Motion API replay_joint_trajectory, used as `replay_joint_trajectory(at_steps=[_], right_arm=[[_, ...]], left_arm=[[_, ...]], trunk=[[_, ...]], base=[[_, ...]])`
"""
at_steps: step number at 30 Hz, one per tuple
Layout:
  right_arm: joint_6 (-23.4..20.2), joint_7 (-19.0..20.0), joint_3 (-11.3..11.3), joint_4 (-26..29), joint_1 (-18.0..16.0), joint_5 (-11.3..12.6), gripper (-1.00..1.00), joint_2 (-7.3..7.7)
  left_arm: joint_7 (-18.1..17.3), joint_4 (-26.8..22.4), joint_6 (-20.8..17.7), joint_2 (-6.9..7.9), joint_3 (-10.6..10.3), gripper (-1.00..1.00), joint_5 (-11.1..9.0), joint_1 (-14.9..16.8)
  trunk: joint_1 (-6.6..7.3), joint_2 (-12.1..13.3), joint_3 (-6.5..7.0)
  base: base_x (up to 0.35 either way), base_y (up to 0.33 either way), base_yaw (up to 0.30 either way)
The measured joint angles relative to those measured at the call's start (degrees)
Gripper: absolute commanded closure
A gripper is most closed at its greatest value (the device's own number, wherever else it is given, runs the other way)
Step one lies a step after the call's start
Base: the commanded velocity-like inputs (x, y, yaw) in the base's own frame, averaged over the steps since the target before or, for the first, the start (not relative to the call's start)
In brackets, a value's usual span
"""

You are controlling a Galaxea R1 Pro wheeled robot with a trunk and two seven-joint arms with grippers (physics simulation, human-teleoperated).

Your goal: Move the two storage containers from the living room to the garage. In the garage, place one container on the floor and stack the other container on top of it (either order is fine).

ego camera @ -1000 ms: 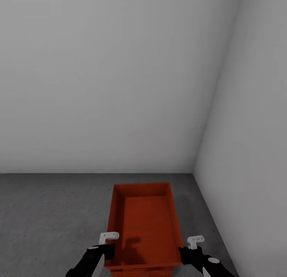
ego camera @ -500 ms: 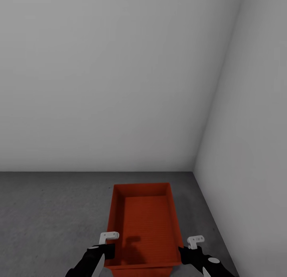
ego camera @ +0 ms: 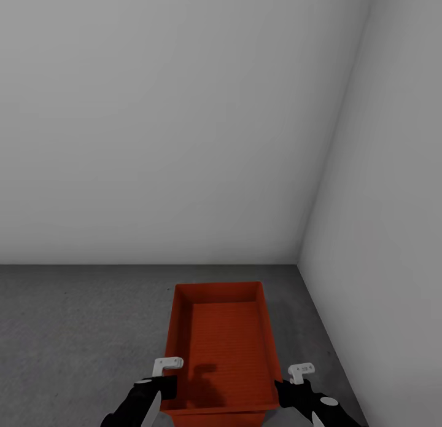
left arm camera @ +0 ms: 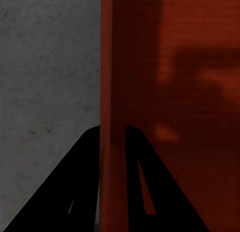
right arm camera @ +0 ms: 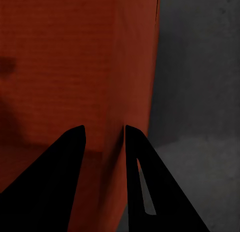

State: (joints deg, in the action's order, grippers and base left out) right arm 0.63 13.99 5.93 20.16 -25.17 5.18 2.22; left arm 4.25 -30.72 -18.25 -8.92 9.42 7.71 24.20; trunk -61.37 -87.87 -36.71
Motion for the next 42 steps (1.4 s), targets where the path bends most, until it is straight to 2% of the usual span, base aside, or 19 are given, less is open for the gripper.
replay_joint_trajectory(at_steps=[19, 29, 42], right_arm=[[0.0, 0.0, 0.0, 0.0, 0.0, 0.0, 1.0, 0.0], [0.0, 0.0, 0.1, 0.0, 0.0, 0.0, 1.0, 0.06], [0.0, 0.1, 0.0, 0.0, 0.0, -0.1, 1.0, 0.08]], left_arm=[[-0.1, 0.1, 0.1, 0.01, 0.1, 1.0, 0.0, 0.0], [0.0, 0.4, 0.3, 0.01, 0.0, 1.0, -0.2, 0.0], [0.0, 0.1, 0.1, -0.08, 0.1, 1.0, 0.0, 0.0]], trunk=[[0.0, 0.0, 0.0], [-2.19, -4.0, -1.79], [-2.2, -4.0, -1.8]], base=[[0.0, 0.0, 0.0], [0.0, 0.0, 0.0], [0.0, 0.0, 0.0]])
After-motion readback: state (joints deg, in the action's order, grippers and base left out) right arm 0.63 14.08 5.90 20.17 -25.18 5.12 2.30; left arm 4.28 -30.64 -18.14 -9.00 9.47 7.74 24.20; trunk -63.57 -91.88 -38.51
